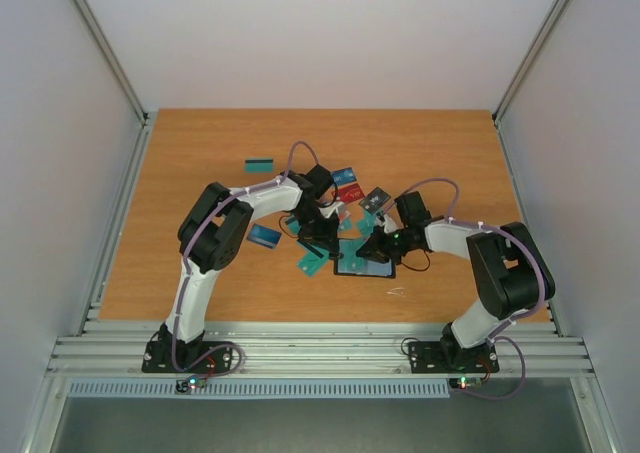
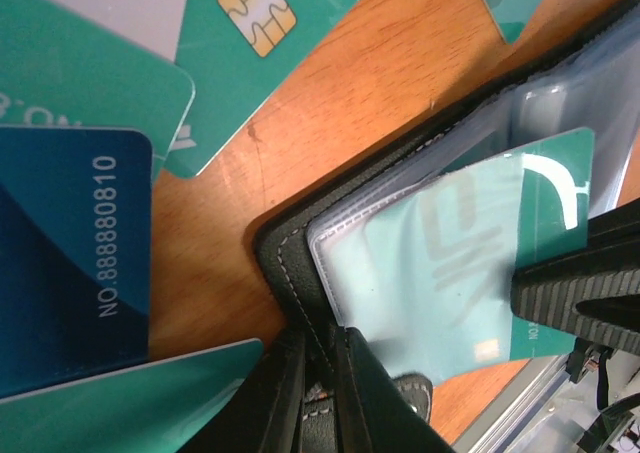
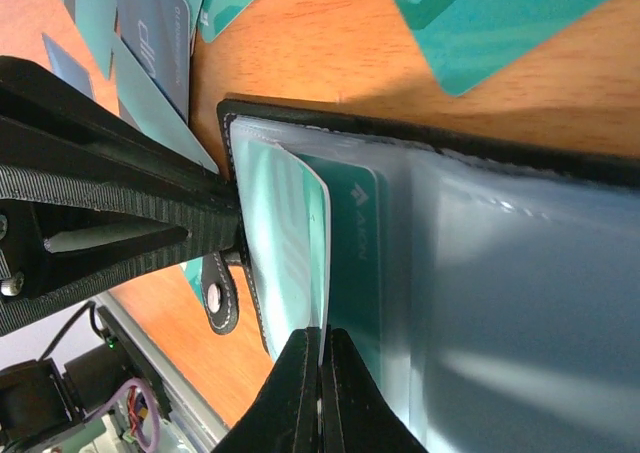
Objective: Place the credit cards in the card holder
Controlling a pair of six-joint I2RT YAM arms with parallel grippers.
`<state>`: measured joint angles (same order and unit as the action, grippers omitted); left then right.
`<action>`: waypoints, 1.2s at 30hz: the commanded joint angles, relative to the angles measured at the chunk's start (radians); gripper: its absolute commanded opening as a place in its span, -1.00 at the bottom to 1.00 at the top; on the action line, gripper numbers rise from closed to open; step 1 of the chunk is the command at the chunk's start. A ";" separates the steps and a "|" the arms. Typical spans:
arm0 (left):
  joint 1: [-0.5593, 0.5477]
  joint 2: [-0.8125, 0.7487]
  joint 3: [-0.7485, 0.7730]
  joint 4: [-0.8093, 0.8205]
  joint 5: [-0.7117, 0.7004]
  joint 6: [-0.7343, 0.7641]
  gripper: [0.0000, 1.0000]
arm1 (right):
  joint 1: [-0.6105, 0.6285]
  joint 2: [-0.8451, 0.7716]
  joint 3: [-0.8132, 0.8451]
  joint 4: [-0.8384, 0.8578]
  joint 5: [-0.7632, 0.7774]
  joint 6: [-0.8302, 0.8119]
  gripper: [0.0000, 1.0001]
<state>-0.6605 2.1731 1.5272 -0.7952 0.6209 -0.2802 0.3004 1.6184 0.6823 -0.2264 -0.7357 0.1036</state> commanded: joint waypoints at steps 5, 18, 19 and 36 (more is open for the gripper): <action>-0.031 0.001 -0.043 0.032 0.001 -0.004 -0.79 | 0.049 0.047 -0.027 0.011 0.037 0.026 -0.98; -0.036 -0.016 -0.067 0.049 0.005 -0.022 -0.79 | 0.057 0.061 -0.036 0.014 -0.011 0.076 -0.82; -0.036 -0.018 -0.070 0.052 0.006 -0.025 -0.79 | 0.057 0.057 -0.036 0.008 -0.016 0.077 -0.80; -0.036 -0.050 -0.099 0.064 -0.010 -0.032 -0.79 | 0.057 0.028 0.159 -0.446 0.045 -0.080 -0.10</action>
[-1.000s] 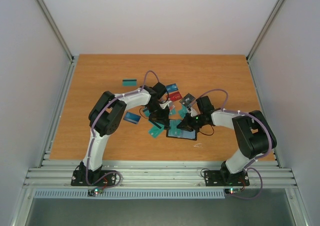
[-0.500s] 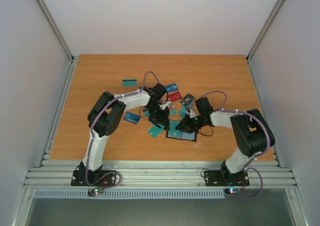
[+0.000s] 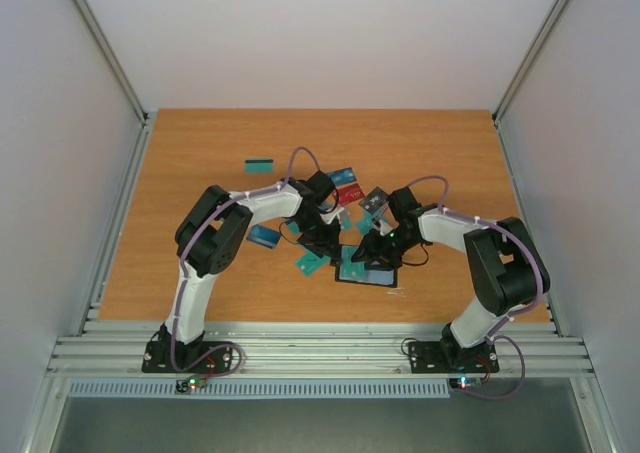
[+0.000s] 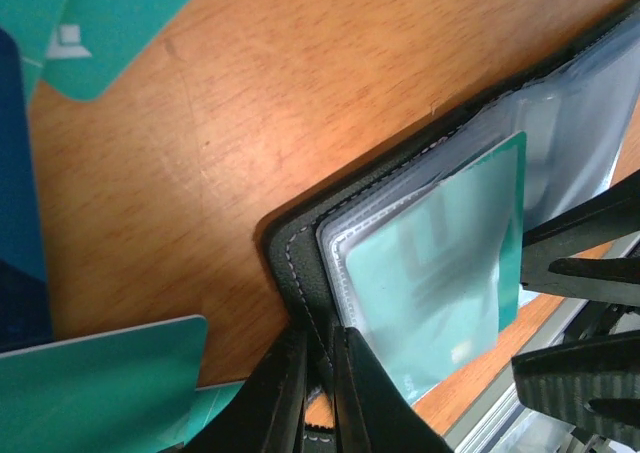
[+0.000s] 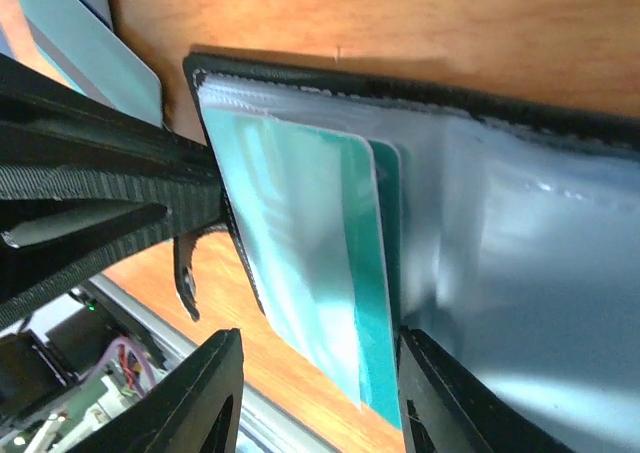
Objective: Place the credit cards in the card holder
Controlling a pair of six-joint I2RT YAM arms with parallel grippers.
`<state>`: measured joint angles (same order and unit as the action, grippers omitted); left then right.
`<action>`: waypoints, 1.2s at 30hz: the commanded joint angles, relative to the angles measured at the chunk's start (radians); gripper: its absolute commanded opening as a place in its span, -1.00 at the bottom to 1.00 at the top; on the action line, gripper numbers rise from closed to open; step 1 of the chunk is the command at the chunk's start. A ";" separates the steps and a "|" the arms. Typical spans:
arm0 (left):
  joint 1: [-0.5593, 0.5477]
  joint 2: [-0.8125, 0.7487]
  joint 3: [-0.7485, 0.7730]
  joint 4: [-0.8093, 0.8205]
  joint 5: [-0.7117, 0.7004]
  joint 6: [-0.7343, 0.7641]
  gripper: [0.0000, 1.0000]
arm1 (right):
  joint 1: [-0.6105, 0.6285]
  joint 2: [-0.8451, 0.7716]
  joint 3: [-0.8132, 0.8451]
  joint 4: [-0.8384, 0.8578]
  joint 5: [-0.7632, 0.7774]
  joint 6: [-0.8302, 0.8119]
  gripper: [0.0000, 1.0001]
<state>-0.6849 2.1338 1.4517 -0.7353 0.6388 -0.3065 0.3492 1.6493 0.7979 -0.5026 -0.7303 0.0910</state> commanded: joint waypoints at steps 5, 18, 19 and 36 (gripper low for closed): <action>-0.011 -0.025 -0.036 0.010 -0.028 -0.014 -0.79 | 0.009 -0.037 0.092 -0.301 0.081 -0.119 -0.03; -0.011 -0.125 -0.104 0.038 -0.030 -0.052 -0.79 | 0.008 -0.211 0.117 -0.465 0.457 -0.131 -0.02; -0.011 -0.133 -0.099 0.034 -0.032 -0.052 -0.79 | 0.008 -0.216 0.119 -0.484 0.506 -0.130 -0.02; -0.104 -0.214 -0.061 -0.091 -0.035 -0.031 -0.77 | -0.245 -0.120 -0.003 -0.308 0.240 -0.118 0.39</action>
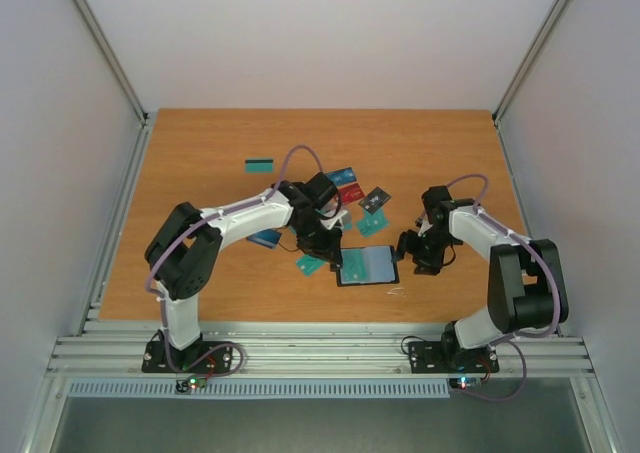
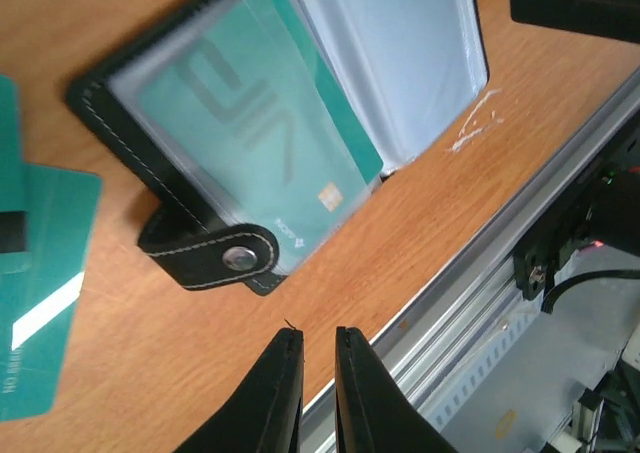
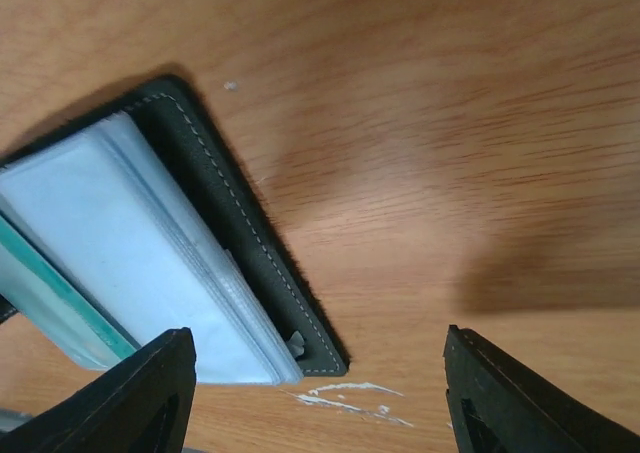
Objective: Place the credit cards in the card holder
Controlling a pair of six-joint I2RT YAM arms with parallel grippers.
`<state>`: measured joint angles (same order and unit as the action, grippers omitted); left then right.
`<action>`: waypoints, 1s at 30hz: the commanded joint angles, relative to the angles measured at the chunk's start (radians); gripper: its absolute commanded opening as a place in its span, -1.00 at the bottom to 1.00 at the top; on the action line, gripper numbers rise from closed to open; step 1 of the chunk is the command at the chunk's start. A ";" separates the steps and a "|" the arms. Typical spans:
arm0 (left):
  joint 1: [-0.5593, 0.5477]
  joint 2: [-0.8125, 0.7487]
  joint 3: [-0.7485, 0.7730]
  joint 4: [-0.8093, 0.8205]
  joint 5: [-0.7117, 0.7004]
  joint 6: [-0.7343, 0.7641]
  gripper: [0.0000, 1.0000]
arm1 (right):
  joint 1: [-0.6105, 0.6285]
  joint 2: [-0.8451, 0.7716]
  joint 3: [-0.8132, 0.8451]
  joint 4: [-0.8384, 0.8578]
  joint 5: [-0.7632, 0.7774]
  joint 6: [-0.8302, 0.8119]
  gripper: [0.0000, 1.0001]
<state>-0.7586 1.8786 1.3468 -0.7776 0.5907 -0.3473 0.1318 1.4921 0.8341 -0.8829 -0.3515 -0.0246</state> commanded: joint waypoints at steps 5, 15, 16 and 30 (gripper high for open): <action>-0.067 0.131 0.112 -0.098 -0.036 0.027 -0.78 | -0.047 0.068 -0.095 0.154 -0.214 0.022 0.40; -0.068 0.239 0.100 -0.090 -0.074 0.051 -0.78 | -0.047 0.104 -0.154 0.217 -0.283 0.016 0.39; -0.068 0.246 0.099 -0.087 -0.075 0.053 -0.79 | -0.047 0.105 -0.159 0.226 -0.298 0.015 0.38; -0.069 0.291 0.089 -0.080 -0.070 0.060 -0.79 | -0.047 -0.007 -0.150 0.209 -0.412 -0.001 0.31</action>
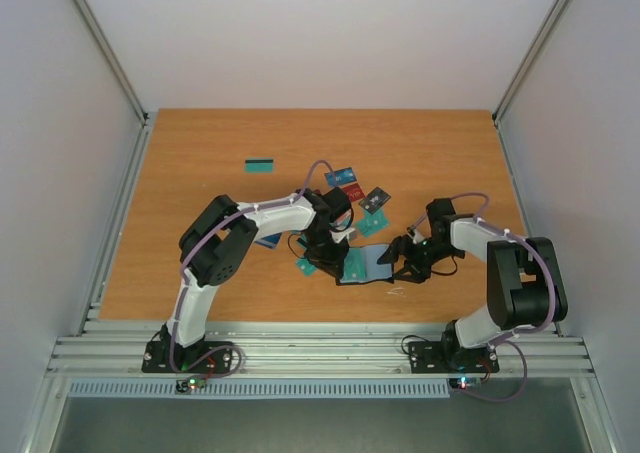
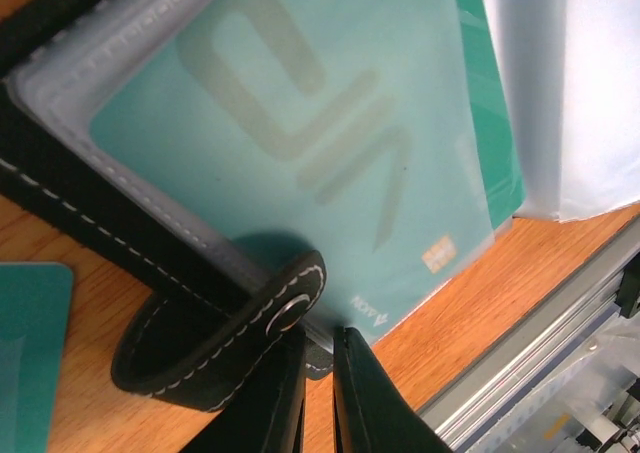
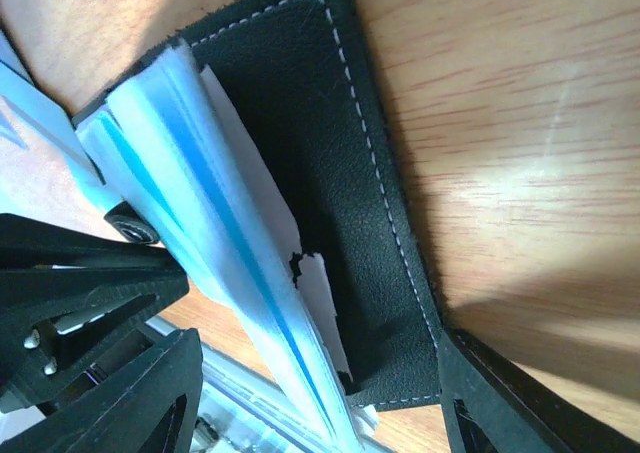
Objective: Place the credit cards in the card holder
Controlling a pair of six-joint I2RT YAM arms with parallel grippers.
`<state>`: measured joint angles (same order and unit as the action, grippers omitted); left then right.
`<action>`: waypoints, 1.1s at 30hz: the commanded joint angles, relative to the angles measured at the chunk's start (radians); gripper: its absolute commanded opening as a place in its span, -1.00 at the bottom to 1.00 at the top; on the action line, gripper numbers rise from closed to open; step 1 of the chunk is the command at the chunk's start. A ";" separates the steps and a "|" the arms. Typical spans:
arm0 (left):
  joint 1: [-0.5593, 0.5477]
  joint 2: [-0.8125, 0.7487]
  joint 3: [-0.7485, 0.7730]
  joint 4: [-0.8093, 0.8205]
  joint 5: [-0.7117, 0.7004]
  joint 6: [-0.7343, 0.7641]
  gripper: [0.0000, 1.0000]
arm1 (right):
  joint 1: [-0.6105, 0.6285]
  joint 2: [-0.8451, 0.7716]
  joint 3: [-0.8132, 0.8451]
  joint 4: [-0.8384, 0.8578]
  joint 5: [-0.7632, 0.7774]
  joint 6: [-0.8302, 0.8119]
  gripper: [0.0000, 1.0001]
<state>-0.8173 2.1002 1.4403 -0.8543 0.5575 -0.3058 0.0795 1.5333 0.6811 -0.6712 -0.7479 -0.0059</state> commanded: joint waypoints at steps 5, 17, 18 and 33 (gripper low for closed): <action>-0.010 0.081 0.013 -0.026 -0.038 0.033 -0.80 | 0.005 -0.077 0.034 -0.010 -0.073 -0.012 0.30; -0.010 0.113 0.061 -0.039 -0.019 0.033 -0.80 | 0.005 -0.098 0.082 -0.055 -0.130 -0.008 0.29; -0.010 0.118 0.066 -0.042 -0.017 0.033 -0.80 | 0.005 -0.105 0.084 -0.059 -0.130 -0.007 0.29; -0.010 0.137 0.111 -0.061 -0.010 0.030 -0.81 | 0.038 -0.125 0.091 0.021 -0.213 0.117 0.28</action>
<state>-0.8120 2.1735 1.5524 -0.9791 0.5755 -0.2871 0.0975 1.4105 0.7696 -0.7116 -0.9092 0.0547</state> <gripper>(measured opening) 0.097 0.643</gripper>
